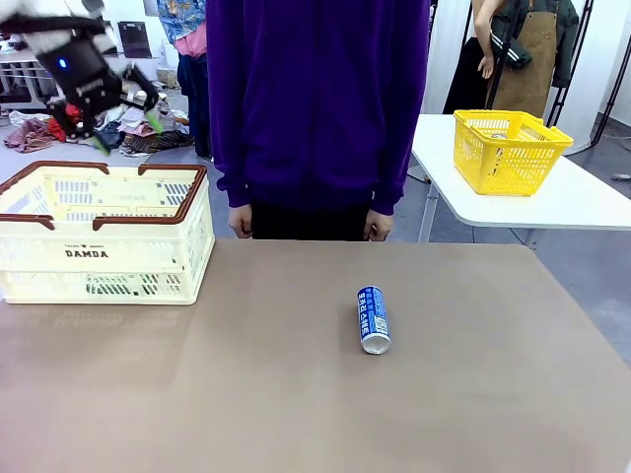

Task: Place the drinks into the Shopping basket.
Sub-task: Pick up one drink and place it into the Shopping basket.

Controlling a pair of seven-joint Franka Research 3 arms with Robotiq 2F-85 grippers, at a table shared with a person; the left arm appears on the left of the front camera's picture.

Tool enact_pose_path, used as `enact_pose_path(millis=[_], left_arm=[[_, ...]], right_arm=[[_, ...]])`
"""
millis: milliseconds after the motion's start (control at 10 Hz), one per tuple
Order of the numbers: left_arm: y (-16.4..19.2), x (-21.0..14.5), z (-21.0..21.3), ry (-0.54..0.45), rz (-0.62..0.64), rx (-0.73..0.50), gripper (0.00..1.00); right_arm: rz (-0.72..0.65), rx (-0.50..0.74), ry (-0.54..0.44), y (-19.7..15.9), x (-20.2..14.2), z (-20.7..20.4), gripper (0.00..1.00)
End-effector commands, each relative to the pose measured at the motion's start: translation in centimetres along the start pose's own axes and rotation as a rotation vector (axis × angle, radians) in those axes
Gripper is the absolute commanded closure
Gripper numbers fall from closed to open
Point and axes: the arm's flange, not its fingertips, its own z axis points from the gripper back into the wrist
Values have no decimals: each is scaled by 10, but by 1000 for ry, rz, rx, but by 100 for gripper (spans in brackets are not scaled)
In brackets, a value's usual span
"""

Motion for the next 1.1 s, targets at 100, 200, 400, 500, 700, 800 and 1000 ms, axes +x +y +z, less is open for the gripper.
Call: enact_pose_path(millis=[100,200,400,500,700,800,1000], left_arm=[[5,-81,5,225,-339,-378,0],[8,-99,6,238,-393,-487,0],[43,-123,3,142,-350,-631,0],[74,-132,1,102,-302,-732,0],[136,-137,3,47,-244,-914,0],[158,-131,2,52,-210,-963,0],[179,-99,-5,45,-107,-938,0]], right_arm=[[28,26,-10,1,2,0,0],[28,26,-10,1,2,0,0],[28,26,-10,1,2,0,0],[28,26,-10,1,2,0,0],[28,26,-10,1,2,0,0],[28,26,-10,1,2,0,0],[28,26,-10,1,2,0,0]])
